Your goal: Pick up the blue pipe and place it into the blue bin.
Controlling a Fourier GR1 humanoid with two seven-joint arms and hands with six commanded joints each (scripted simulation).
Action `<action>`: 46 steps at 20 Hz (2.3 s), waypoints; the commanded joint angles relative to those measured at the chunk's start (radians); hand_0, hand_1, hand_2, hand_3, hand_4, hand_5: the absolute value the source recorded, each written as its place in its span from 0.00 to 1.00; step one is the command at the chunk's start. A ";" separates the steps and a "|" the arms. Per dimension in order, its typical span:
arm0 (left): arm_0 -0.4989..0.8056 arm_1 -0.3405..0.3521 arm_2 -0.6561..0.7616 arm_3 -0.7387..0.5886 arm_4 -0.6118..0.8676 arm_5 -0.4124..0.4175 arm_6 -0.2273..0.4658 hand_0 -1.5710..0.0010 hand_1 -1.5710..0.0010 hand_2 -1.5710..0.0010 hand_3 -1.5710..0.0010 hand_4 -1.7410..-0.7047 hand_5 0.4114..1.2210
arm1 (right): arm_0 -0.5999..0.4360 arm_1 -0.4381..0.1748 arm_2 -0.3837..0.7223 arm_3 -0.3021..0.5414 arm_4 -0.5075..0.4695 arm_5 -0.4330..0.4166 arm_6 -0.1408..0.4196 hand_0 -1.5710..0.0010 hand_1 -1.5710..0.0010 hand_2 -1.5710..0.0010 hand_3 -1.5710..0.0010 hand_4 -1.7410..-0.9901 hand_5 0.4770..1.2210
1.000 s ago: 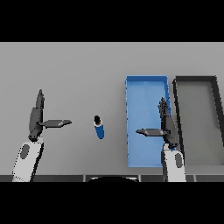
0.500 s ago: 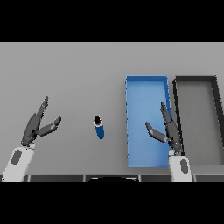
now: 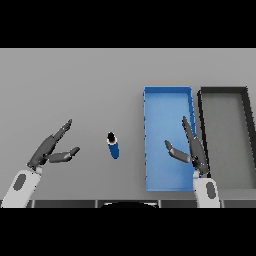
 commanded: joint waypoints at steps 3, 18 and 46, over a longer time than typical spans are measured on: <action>0.004 0.003 -0.055 -0.056 0.000 -0.037 0.075 1.00 1.00 1.00 1.00 0.66 0.13 | -0.005 -0.006 0.000 0.006 -0.001 0.009 -0.015 1.00 1.00 1.00 1.00 0.68 0.17; -0.129 -0.244 -0.243 0.073 -0.120 -0.075 0.142 1.00 1.00 1.00 1.00 0.60 0.05 | 0.029 0.011 0.001 -0.022 -0.002 -0.002 -0.021 1.00 1.00 1.00 1.00 0.62 0.18; -0.230 -0.484 -0.264 0.091 -0.108 0.009 -0.040 0.03 0.02 0.02 0.08 0.02 0.98 | 0.037 -0.001 0.001 -0.004 0.014 0.006 -0.047 1.00 1.00 1.00 1.00 0.68 0.20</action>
